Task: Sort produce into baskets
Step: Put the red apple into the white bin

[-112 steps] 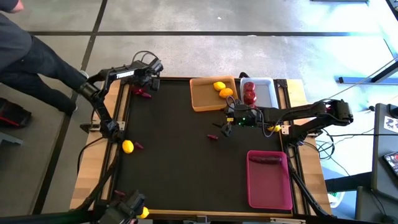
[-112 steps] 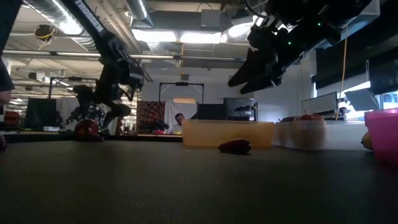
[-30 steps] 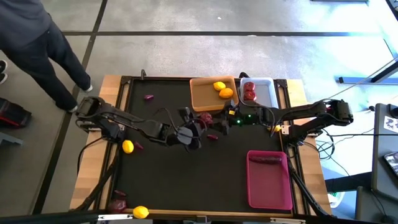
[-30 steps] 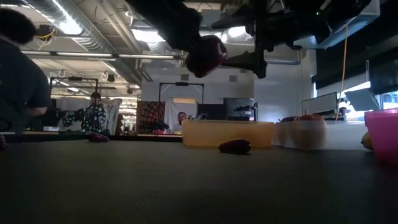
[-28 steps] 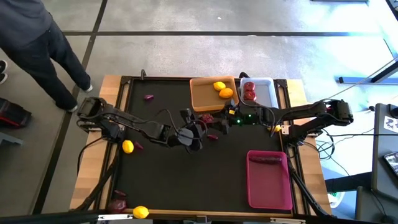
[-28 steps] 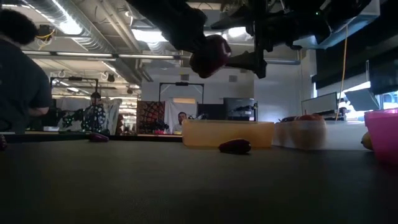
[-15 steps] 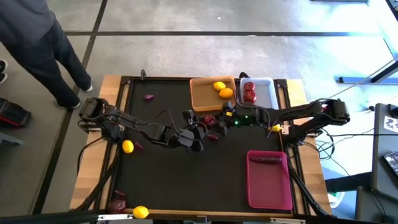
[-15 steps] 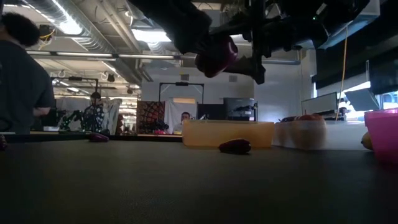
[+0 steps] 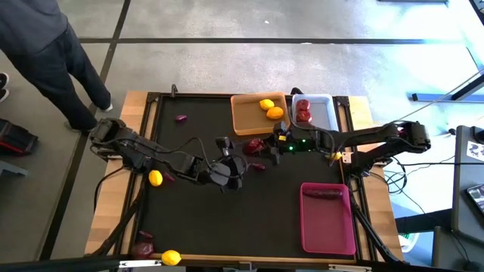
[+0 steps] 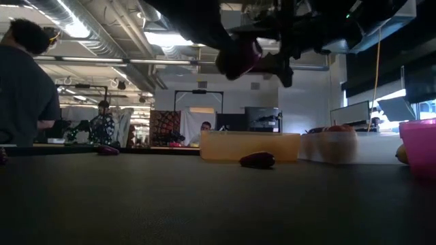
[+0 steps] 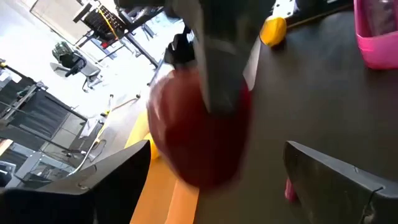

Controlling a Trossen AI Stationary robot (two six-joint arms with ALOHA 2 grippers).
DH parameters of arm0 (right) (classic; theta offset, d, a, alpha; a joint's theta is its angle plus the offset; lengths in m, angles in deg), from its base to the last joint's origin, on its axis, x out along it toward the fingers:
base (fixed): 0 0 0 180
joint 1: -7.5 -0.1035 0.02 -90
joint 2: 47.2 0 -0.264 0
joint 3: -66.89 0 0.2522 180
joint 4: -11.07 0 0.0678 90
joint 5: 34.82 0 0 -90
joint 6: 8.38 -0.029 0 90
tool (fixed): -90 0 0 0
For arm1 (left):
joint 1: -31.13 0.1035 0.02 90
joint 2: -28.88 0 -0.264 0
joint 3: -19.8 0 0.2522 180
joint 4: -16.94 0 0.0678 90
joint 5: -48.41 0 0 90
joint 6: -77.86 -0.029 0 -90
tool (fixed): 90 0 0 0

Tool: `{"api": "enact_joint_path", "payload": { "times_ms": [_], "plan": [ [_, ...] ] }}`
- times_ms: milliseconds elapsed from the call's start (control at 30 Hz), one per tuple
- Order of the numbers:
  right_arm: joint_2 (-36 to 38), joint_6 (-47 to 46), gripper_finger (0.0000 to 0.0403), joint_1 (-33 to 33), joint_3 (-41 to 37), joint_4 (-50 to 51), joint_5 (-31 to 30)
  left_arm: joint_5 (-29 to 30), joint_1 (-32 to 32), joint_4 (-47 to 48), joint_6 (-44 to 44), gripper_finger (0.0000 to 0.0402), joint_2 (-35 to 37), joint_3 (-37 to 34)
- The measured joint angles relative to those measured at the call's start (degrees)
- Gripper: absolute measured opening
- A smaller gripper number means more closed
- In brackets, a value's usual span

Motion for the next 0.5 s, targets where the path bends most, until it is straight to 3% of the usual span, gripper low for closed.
{"api": "enact_joint_path", "payload": {
  "times_ms": [267, 500],
  "plan": [
    [10.74, 4.51, 0.0226, 2.63, 0.04, 15.22, -6.54, 2.14, -4.51, 15.88, 12.65, 0.0358, 4.34, -0.16],
    [19.72, 7.46, 0.0229, 11.47, 0.03, 32.92, -9.92, 2.18, -6.18, 28.37, 27.58, 0.0356, 3.58, -0.32]
  ]
}}
